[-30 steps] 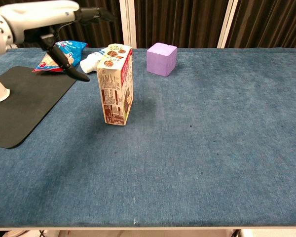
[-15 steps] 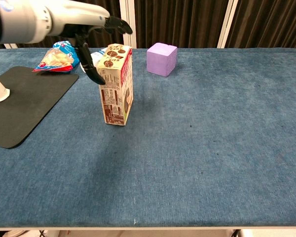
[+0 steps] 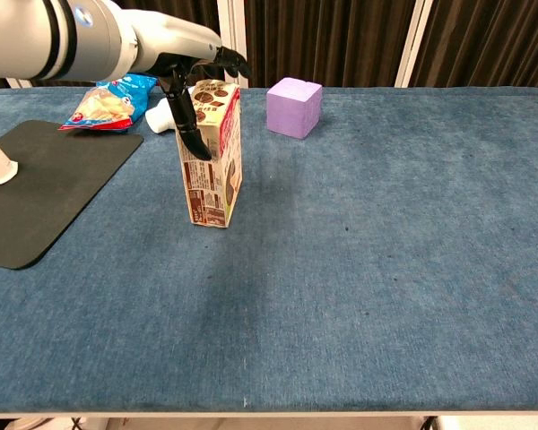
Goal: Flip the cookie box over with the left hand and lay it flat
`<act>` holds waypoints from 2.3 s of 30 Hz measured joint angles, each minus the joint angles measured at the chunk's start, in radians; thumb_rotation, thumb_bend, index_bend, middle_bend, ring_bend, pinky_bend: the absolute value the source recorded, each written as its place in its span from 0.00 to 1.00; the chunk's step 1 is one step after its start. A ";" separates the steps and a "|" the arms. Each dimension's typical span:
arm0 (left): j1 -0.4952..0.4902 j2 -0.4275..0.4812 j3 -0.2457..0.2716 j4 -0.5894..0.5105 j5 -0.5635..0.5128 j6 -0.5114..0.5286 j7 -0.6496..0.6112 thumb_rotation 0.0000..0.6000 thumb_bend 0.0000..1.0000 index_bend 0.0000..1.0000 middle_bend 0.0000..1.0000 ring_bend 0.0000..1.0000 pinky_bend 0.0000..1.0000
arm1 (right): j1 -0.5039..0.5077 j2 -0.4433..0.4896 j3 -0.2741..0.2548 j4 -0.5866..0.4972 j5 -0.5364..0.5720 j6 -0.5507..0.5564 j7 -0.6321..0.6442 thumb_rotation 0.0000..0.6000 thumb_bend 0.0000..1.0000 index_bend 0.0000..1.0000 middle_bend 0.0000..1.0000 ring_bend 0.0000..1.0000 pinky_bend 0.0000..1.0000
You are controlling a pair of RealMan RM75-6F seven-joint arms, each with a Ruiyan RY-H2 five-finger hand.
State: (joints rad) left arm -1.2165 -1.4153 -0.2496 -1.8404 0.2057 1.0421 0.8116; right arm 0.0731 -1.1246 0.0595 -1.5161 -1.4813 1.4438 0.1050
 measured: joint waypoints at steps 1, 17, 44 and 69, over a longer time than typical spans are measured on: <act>-0.004 -0.001 0.004 0.005 -0.006 -0.001 0.002 1.00 0.00 0.06 0.05 0.05 0.12 | 0.000 0.000 0.000 0.001 0.000 0.000 0.001 1.00 0.28 0.00 0.00 0.00 0.00; 0.038 -0.017 0.008 0.037 0.076 0.001 -0.128 1.00 0.02 0.38 0.43 0.40 0.38 | -0.004 0.001 -0.001 -0.007 0.000 0.006 -0.004 1.00 0.28 0.00 0.00 0.00 0.00; 0.396 -0.422 -0.054 0.604 0.978 -0.111 -1.274 1.00 0.00 0.38 0.41 0.24 0.02 | -0.007 0.004 -0.001 -0.020 0.005 0.005 -0.011 1.00 0.28 0.00 0.00 0.00 0.00; 0.416 -0.493 -0.003 0.811 1.005 -0.130 -1.051 1.00 0.00 0.02 0.07 0.01 0.00 | -0.004 0.007 0.001 -0.023 0.005 0.001 -0.005 1.00 0.28 0.00 0.00 0.00 0.00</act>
State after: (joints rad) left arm -0.8006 -1.9082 -0.2526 -1.0297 1.2111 0.9123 -0.2390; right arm 0.0695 -1.1179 0.0607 -1.5387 -1.4761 1.4450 0.1000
